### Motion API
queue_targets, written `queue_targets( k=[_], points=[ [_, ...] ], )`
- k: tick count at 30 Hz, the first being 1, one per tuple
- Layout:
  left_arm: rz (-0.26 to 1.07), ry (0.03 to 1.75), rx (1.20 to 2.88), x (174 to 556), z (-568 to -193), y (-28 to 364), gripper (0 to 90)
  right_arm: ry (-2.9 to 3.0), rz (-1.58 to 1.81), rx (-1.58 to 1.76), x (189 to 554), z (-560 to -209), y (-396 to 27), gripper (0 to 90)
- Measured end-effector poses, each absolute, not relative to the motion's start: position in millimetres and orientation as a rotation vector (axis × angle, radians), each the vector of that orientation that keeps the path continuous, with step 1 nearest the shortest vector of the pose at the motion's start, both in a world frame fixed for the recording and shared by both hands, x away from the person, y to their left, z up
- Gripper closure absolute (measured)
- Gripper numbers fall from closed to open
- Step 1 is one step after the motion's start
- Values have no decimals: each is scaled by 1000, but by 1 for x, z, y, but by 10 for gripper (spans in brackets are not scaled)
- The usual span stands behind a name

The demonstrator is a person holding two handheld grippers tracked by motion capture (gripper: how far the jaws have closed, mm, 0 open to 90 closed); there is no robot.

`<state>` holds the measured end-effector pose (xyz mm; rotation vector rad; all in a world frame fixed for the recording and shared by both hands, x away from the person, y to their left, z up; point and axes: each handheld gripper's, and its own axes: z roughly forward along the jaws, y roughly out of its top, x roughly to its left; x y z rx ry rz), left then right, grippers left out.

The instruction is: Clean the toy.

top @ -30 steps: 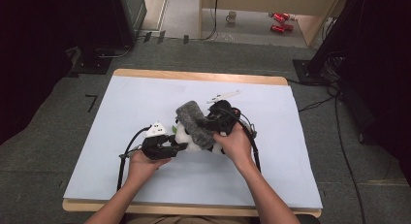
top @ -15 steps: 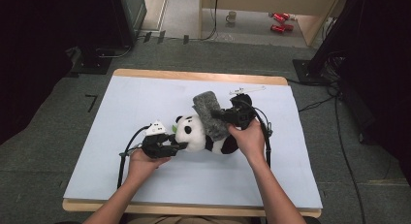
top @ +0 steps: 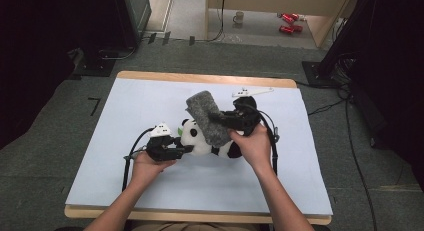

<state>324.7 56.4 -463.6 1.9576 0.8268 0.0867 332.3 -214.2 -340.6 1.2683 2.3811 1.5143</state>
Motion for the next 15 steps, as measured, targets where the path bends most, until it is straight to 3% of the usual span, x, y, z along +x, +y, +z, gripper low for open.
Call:
queue_targets(
  k=[9, 15],
  points=[
    [43, 862, 1961, 336, -458, 56, 527, 2490, 1273, 1320, 336, -386, -201, 803],
    [31, 848, 1959, 338, -456, 55, 528, 2435, 1237, 1336, 338, -383, -220, 803]
  ],
)
